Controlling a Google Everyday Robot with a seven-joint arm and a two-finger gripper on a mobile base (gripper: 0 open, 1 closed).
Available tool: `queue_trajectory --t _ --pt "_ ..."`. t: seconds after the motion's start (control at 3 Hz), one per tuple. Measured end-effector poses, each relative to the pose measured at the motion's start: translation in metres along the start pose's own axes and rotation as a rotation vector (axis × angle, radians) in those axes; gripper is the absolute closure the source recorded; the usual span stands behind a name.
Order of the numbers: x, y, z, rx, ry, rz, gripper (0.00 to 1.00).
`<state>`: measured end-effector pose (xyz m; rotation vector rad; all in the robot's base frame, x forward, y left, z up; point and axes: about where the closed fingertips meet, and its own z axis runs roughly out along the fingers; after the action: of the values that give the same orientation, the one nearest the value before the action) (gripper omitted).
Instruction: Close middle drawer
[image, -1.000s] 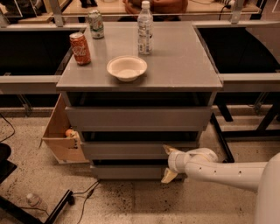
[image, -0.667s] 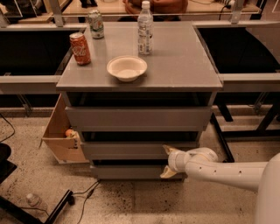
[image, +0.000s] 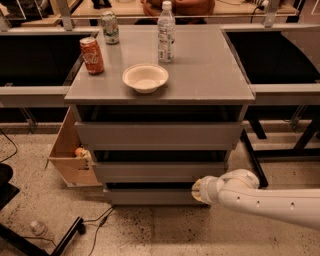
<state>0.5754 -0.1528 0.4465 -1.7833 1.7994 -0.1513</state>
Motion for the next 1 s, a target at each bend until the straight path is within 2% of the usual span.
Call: queue_trajectory --t 0.33,0.67,1.0 --pt "-0.006 0.047 -0.070 -0.107 0.102 -0.026 0.96" --pt "-0.025 0.064 -0.163 -0.170 0.230 -0.026 1.00" --pt "-0.041 0.031 -0.229 -0.068 0.329 -0.025 1.00"
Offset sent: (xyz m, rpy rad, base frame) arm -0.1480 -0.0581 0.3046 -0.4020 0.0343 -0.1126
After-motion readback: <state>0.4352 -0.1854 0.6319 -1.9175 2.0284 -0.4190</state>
